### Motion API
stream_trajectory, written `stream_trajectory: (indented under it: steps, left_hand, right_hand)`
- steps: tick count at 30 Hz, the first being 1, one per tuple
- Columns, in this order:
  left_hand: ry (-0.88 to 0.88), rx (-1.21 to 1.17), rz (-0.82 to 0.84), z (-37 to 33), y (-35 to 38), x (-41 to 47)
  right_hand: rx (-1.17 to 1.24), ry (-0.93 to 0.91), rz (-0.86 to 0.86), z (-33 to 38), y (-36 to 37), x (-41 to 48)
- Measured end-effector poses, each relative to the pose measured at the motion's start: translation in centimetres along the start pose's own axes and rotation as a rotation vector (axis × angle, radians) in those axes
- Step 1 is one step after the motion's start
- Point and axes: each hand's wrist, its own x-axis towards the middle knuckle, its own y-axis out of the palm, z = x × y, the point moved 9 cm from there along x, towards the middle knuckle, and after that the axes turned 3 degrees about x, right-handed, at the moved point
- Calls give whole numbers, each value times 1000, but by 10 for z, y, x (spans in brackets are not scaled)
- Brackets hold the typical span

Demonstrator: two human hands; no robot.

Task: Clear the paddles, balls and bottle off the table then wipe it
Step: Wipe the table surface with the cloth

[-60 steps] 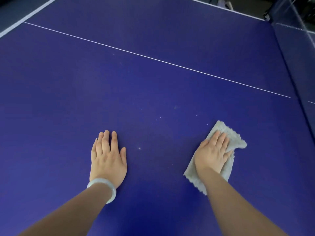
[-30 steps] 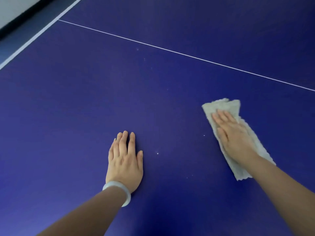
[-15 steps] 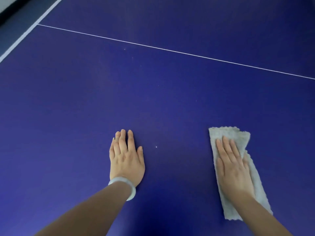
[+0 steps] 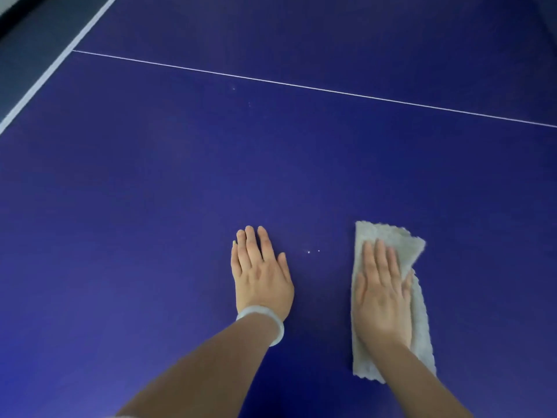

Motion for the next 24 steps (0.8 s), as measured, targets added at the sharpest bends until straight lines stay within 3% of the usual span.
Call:
stream_trajectory:
  steps: [2,5,10,15,20,24]
  left_hand:
    - [18,-13,-3,-1,0,0]
    - [24,-62,-8,1,-1,-1]
    - [56,-201,48,4,-2,1]
    - [297,-311,74,57,-30,-7]
    - [106,-166,-43,174,-46,-3]
    - [108,-86,-21,190,-37,11]
  right_hand:
    - [48,156,-31,-22,-3,-31]
    - [51,240,-70,7,5,-50]
    - [24,112,-27,90,23,-9]
    - [15,83,-45,97,23,3]
    - [30,86,-49,98,23,3]
    - [32,79,-79,98,23,2]
